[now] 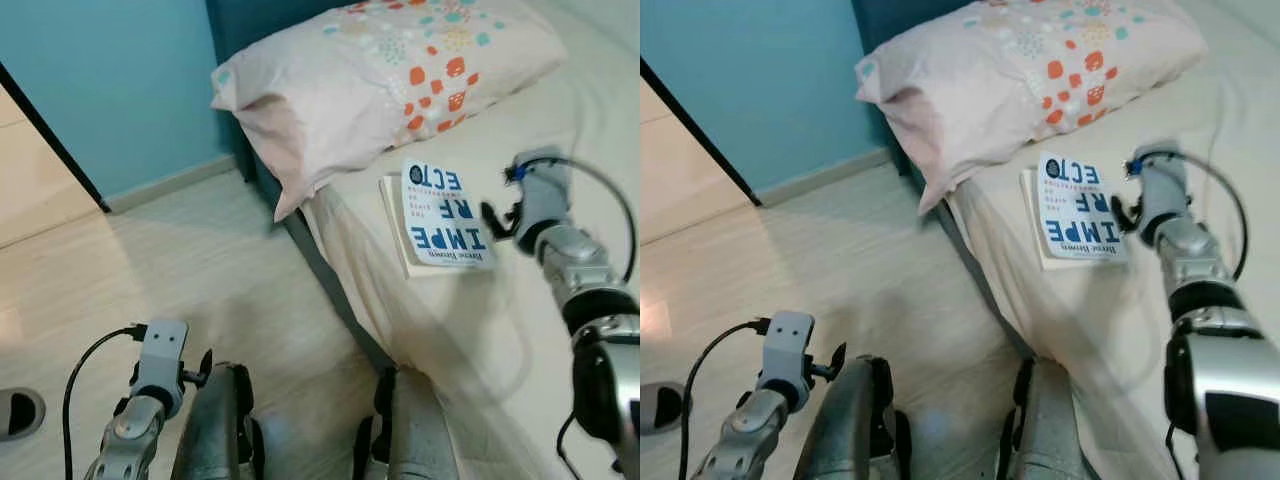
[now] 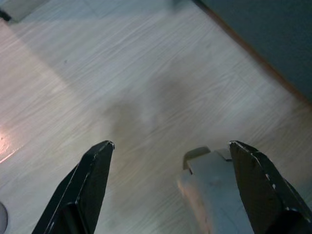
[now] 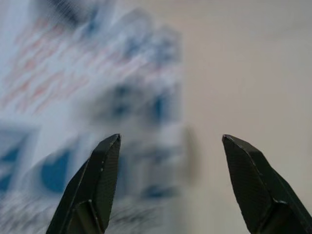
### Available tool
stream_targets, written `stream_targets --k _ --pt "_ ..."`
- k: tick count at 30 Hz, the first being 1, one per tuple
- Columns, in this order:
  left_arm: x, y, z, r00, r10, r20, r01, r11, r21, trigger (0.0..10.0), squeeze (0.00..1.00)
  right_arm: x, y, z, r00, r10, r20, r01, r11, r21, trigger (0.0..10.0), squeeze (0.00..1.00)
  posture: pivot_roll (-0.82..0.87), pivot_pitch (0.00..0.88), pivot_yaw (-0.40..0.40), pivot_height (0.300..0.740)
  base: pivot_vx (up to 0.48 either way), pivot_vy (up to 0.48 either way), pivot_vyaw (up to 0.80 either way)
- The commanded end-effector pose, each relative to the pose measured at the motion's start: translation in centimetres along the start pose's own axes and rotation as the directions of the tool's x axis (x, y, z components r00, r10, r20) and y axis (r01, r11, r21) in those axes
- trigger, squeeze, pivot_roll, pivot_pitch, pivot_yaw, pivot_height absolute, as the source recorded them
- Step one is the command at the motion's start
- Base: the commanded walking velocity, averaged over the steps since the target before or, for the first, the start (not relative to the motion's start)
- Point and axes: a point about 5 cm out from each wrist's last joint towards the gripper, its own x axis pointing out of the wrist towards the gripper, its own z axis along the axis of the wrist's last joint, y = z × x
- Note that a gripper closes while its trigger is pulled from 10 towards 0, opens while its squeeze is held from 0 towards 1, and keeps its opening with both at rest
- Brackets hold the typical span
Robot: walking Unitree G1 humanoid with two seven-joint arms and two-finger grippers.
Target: Clean up the room
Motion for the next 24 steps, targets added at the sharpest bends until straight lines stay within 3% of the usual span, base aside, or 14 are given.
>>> stream_targets --k 1,2,3,5,6,7,9,17,24 --pt "-0.8 -0.3 -1.3 0.999 -0.010 -0.048 0.010 1.000 0.002 10.0 0.00 0.0 1.5 -1.1 0.996 0.093 0.000 -0.093 0.996 0.007 10.0 0.00 0.11 0.351 -0.029 0.580 0.000 0.000 0.00" --pt "-0.8 -0.3 -1.3 0.999 -0.010 -0.048 0.010 1.000 0.002 10.0 0.00 0.0 1.5 -1.1 0.996 0.093 0.000 -0.093 0.996 0.007 10.0 0.00 0.11 0.351 -0.029 0.580 0.000 0.000 0.00" --pt "-1.0 -0.2 -1.3 0.999 -0.010 -0.048 0.010 1.000 0.003 10.0 0.00 0.4 4.1 -1.4 0.982 0.189 0.004 -0.189 0.980 -0.056 10.0 0.00 0.11 0.372 -0.033 0.580 0.000 0.000 0.00" --pt "-1.0 -0.2 -1.3 0.999 -0.010 -0.048 0.010 1.000 0.003 10.0 0.00 0.4 4.1 -1.4 0.982 0.189 0.004 -0.189 0.980 -0.056 10.0 0.00 0.11 0.372 -0.033 0.580 0.000 0.000 0.00" --pt "-1.2 -0.1 -1.4 0.999 -0.009 -0.048 0.009 1.000 0.003 10.0 0.00 0.7 6.3 -1.6 0.966 0.257 -0.026 -0.257 0.949 -0.181 10.0 0.00 0.11 0.387 -0.042 0.580 0.000 0.000 0.00" --pt "-1.2 -0.1 -1.4 0.999 -0.009 -0.048 0.009 1.000 0.003 10.0 0.00 0.7 6.3 -1.6 0.966 0.257 -0.026 -0.257 0.949 -0.181 10.0 0.00 0.11 0.387 -0.042 0.580 0.000 0.000 0.00" --pt "-1.6 0.0 -1.5 0.999 -0.005 -0.047 0.005 1.000 0.000 10.0 0.00 1.1 8.9 -1.8 0.950 0.299 -0.091 -0.312 0.884 -0.348 10.0 0.00 0.11 0.406 -0.056 0.580 0.000 0.000 0.00" --pt "-2.0 -0.3 -1.7 0.999 -0.005 -0.044 0.005 1.000 -0.008 10.0 0.00 1.3 10.4 -2.2 0.949 0.278 -0.146 -0.314 0.866 -0.389 10.0 0.00 0.11 0.419 -0.061 0.580 0.000 0.000 0.00" --pt "-2.3 -0.3 -1.7 0.999 -0.006 -0.039 0.006 1.000 -0.011 10.0 0.00 1.7 10.2 -0.5 0.973 0.217 -0.074 -0.228 0.886 -0.404 10.0 0.00 0.12 0.421 -0.063 0.580 0.000 0.000 0.00"
